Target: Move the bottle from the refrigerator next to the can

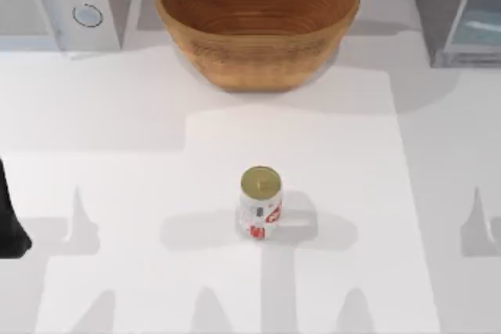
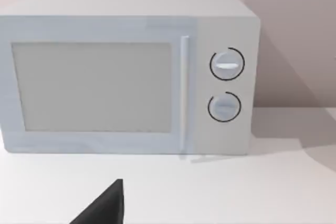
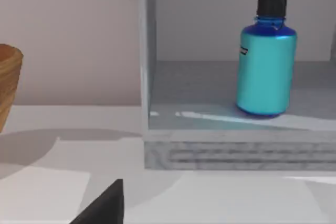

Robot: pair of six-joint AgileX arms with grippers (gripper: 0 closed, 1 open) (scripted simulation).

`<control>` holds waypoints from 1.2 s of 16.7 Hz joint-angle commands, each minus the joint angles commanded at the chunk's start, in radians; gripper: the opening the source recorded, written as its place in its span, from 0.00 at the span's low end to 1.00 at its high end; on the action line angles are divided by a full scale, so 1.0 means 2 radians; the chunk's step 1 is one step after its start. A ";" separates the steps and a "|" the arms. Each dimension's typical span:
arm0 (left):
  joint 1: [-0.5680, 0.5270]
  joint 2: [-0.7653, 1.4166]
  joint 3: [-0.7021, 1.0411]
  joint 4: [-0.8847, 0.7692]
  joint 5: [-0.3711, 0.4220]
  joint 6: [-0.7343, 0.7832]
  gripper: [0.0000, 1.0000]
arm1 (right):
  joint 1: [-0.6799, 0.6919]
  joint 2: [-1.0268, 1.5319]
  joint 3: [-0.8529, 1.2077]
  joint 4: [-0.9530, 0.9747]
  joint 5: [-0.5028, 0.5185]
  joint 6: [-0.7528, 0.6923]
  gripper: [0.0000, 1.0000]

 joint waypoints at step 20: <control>0.000 0.000 0.000 0.000 0.000 0.000 1.00 | -0.080 0.776 0.344 0.434 -0.069 0.007 1.00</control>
